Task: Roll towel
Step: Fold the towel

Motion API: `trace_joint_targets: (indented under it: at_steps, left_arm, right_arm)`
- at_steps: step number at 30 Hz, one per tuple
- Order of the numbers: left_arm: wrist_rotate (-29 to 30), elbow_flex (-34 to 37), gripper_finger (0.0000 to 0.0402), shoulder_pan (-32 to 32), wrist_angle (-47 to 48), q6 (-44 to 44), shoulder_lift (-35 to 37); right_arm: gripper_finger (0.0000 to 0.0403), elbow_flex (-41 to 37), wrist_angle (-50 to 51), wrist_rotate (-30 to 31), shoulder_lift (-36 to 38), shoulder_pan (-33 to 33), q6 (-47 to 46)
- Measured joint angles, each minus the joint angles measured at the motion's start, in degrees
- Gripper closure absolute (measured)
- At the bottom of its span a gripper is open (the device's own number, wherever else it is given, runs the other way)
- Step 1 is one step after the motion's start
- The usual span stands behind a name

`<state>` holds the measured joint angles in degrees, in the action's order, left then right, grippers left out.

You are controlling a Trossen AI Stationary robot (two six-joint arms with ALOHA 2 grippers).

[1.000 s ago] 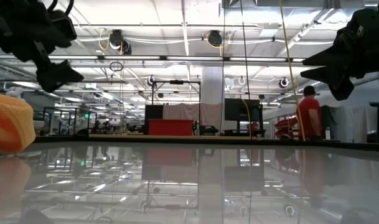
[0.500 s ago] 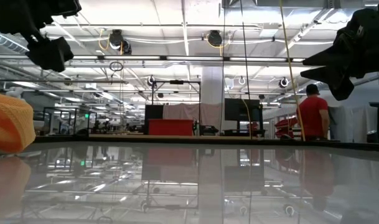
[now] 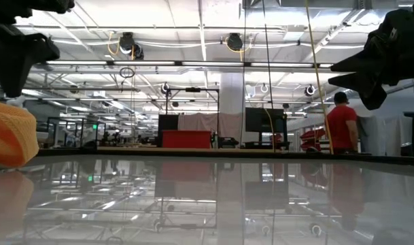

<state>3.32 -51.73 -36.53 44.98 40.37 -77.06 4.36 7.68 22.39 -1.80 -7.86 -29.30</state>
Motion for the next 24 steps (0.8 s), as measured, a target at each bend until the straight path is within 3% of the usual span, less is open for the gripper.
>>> trace_joint_targets:
  at_steps: [24]
  left_arm:
    - [-0.22, -3.78, 0.0096, -5.60, -1.78, 9.86, -12.22]
  right_arm:
    - [0.0252, 0.00, -0.01, 0.00, 0.01, 0.00, -0.01]
